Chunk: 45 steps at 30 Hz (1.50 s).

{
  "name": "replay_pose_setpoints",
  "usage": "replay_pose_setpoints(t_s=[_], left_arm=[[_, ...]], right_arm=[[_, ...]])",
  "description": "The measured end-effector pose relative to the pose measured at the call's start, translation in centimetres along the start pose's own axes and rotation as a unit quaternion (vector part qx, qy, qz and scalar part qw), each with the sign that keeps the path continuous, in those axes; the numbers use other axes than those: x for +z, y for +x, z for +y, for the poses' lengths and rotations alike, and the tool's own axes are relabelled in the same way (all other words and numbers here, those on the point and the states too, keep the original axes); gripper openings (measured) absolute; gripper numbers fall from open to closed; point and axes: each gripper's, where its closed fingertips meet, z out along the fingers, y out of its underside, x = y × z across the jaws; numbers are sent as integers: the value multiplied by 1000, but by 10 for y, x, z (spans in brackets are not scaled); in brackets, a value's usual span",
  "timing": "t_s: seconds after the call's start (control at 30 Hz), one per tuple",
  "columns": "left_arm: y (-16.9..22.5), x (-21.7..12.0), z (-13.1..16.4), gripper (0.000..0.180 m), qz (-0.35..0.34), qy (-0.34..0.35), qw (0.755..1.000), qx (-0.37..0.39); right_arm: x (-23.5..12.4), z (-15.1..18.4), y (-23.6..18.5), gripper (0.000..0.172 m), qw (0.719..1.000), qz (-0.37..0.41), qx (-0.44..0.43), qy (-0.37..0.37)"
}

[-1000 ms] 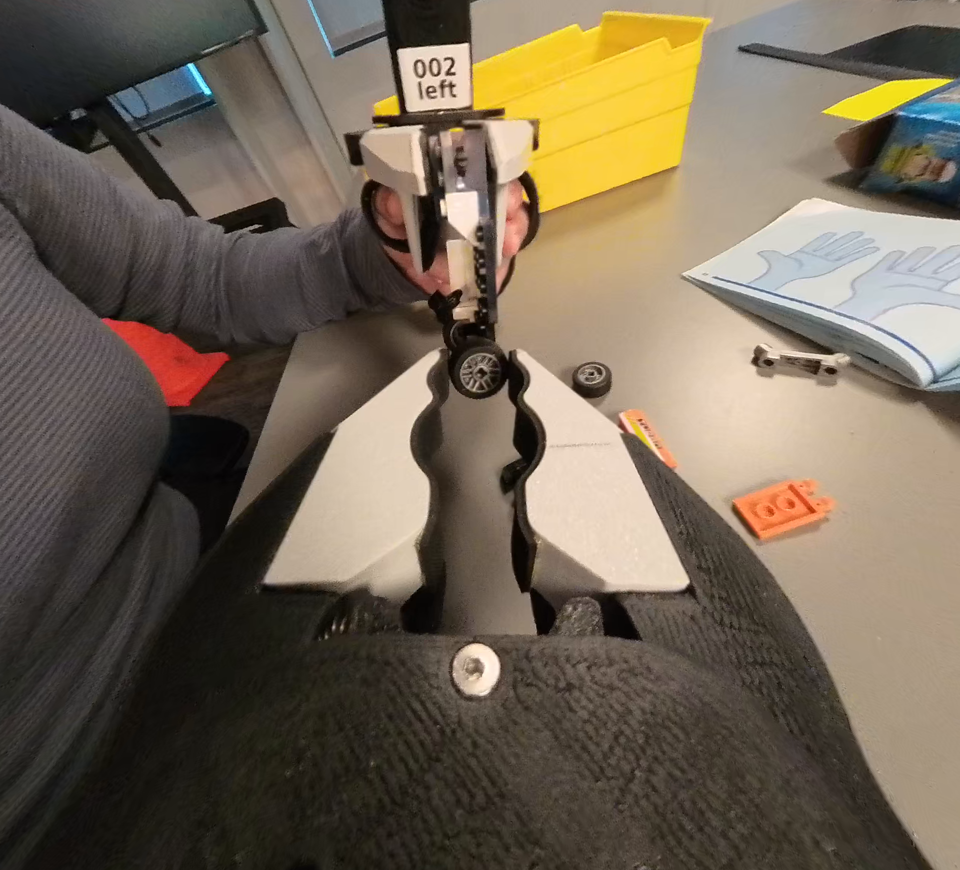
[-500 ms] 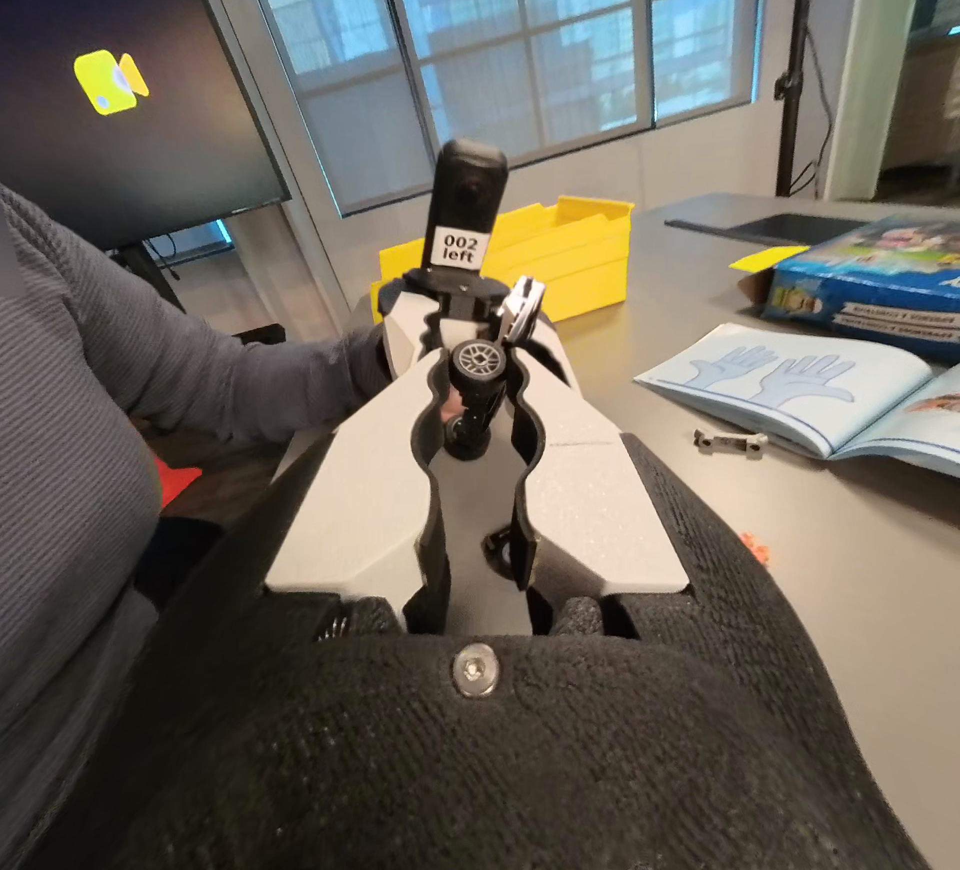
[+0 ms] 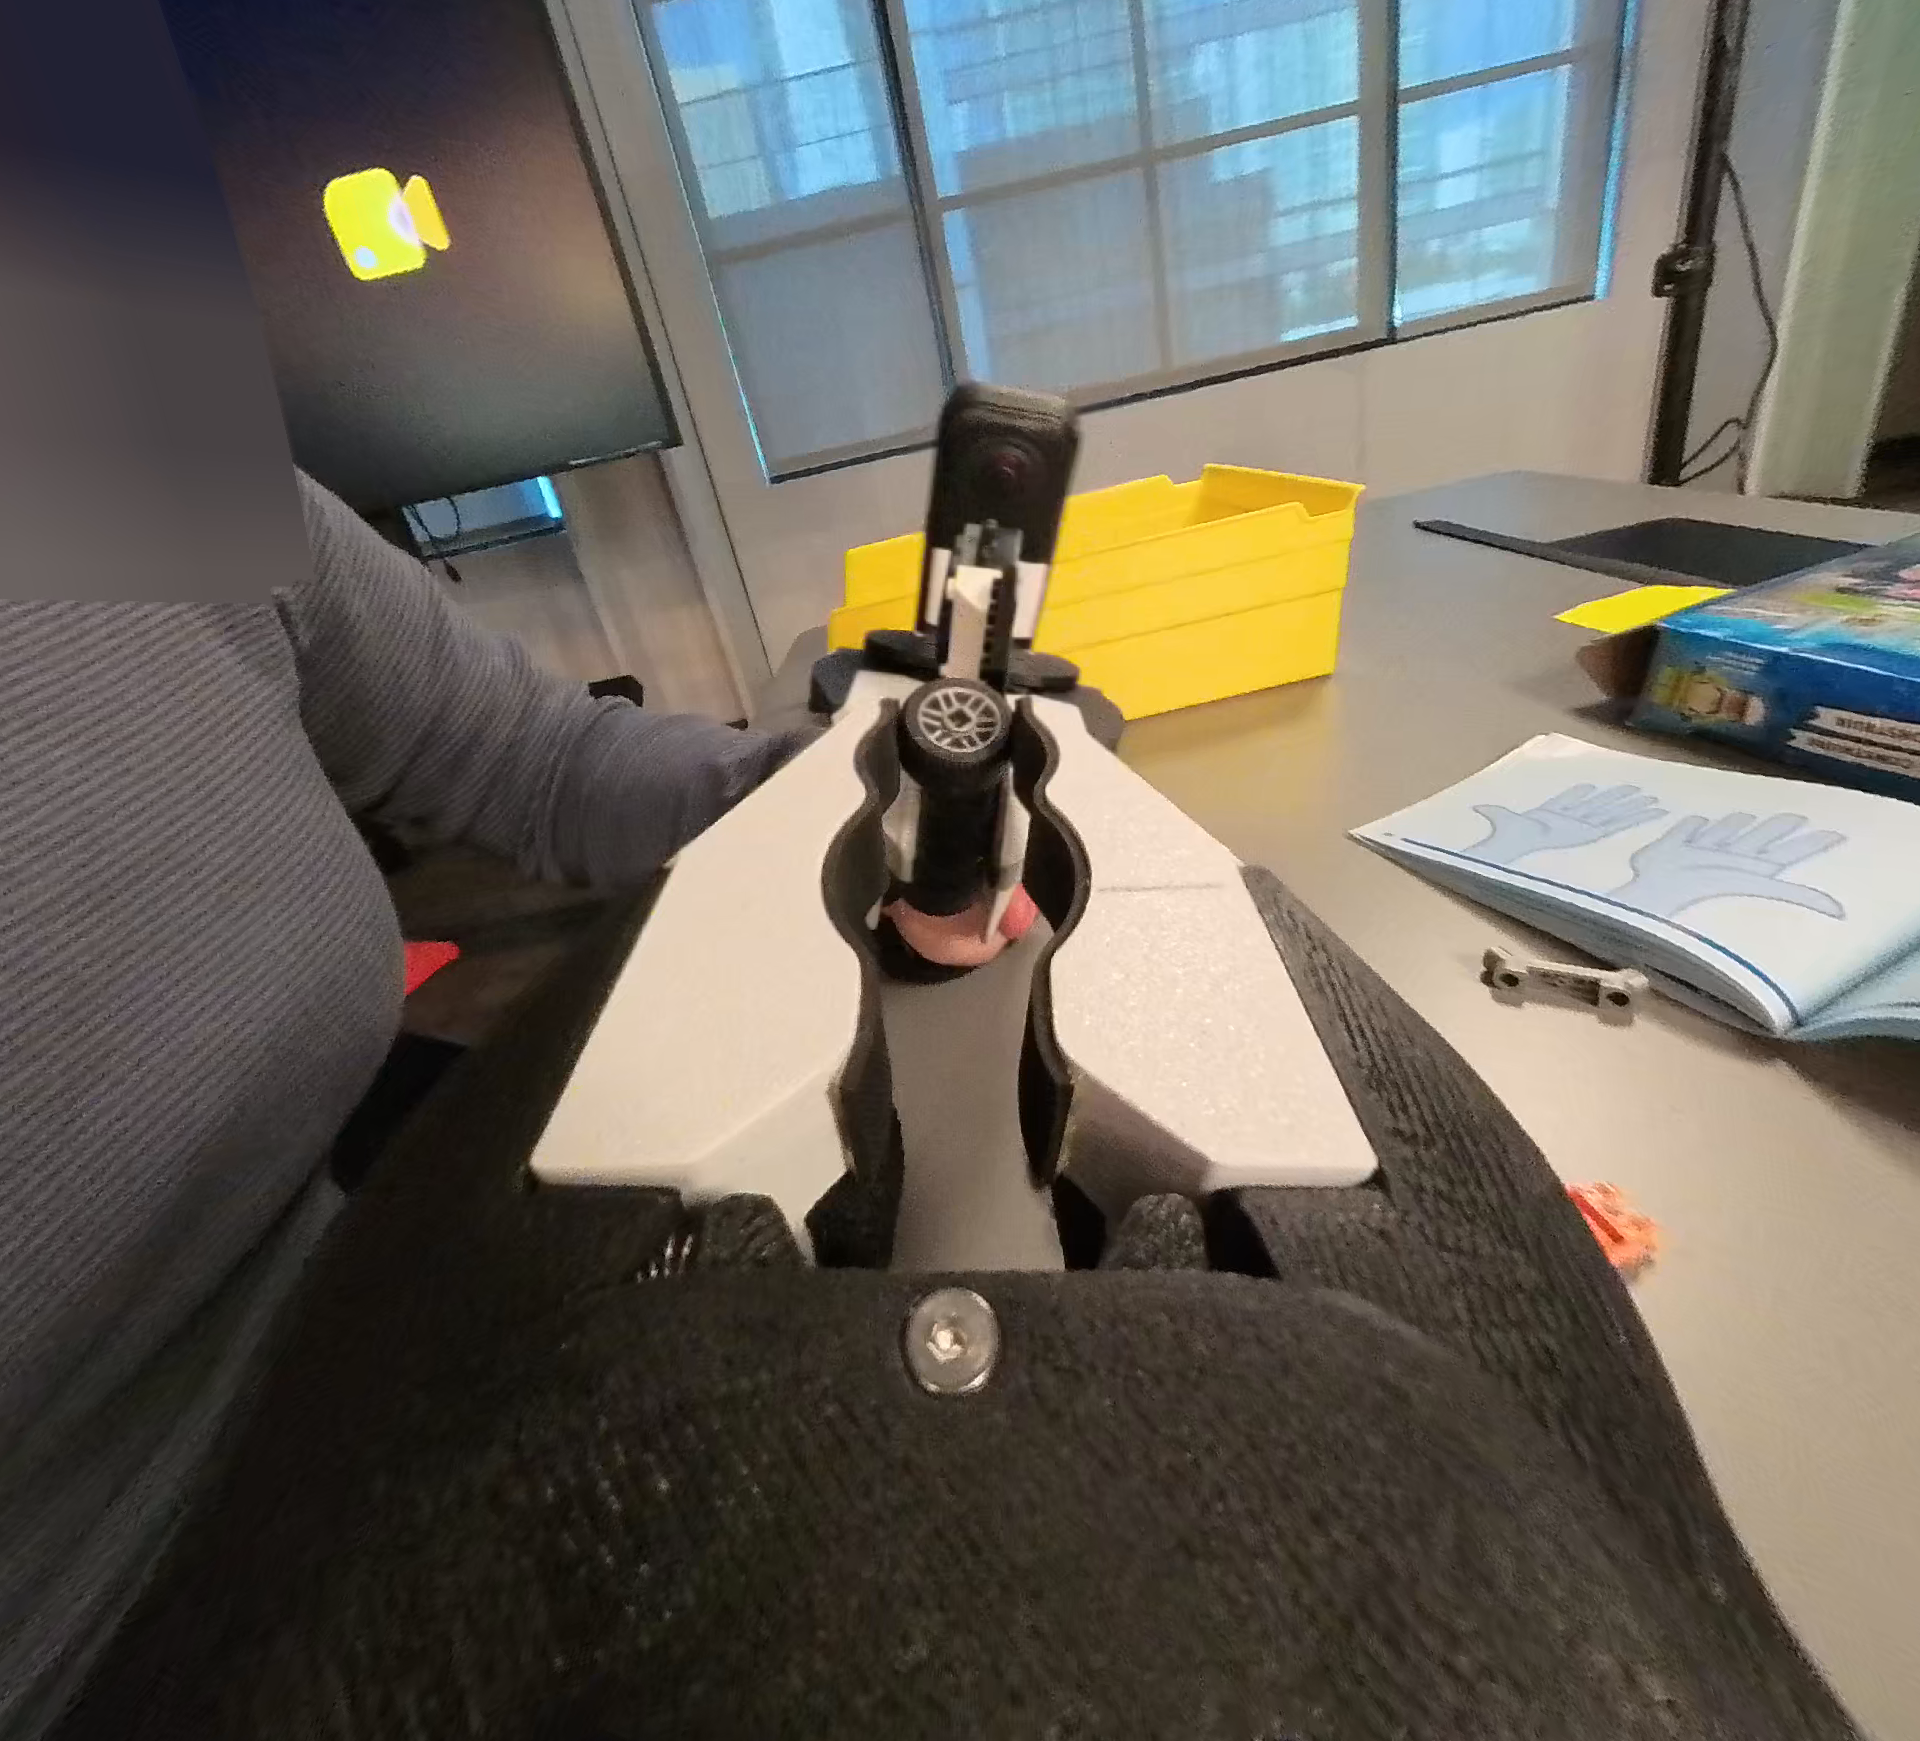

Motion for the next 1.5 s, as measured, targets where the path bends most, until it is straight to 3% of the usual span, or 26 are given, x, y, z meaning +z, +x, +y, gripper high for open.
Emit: replay_pose_setpoints(t_s=[0.17,0.47,0.67,0.73,0.83,0.9,1.0,1.1,1.17,1.23,1.33,1.43,1.5], left_arm=[[-10,-1,-4,12,-46,0,999,27],[-7,-3,-12,12,-28,-5,999,28],[-6,-4,-14,12,-30,-9,999,32],[-14,-5,-15,11,-75,-15,994,72],[-25,-6,-19,12,-170,-41,967,184],[-25,-7,-22,11,-192,-41,958,207],[-16,-6,-25,12,-150,-19,976,158],[10,-6,-29,12,0,26,1000,6],[33,-9,-30,12,130,44,984,-110],[39,-10,-28,12,172,47,973,-149],[37,-8,-31,12,134,44,985,-98],[23,-5,-34,11,14,34,999,32],[12,-4,-37,11,-82,18,986,146]], right_arm=[[1,-5,10,19,998,57,-5,24],[1,-13,10,18,995,55,36,72],[1,-15,11,18,994,86,1,65],[-1,-15,19,19,991,122,-16,54],[-3,-18,24,19,985,159,-26,55],[-1,-19,23,19,984,168,-34,52],[0,-24,15,19,987,144,-22,72],[4,-29,-10,19,992,85,-48,81],[9,-30,-25,19,994,37,-42,90],[9,-28,-28,19,995,34,-49,81],[6,-31,-29,19,994,50,-61,81],[4,-35,-20,18,990,95,-66,78],[1,-38,-14,18,986,129,-71,78]])
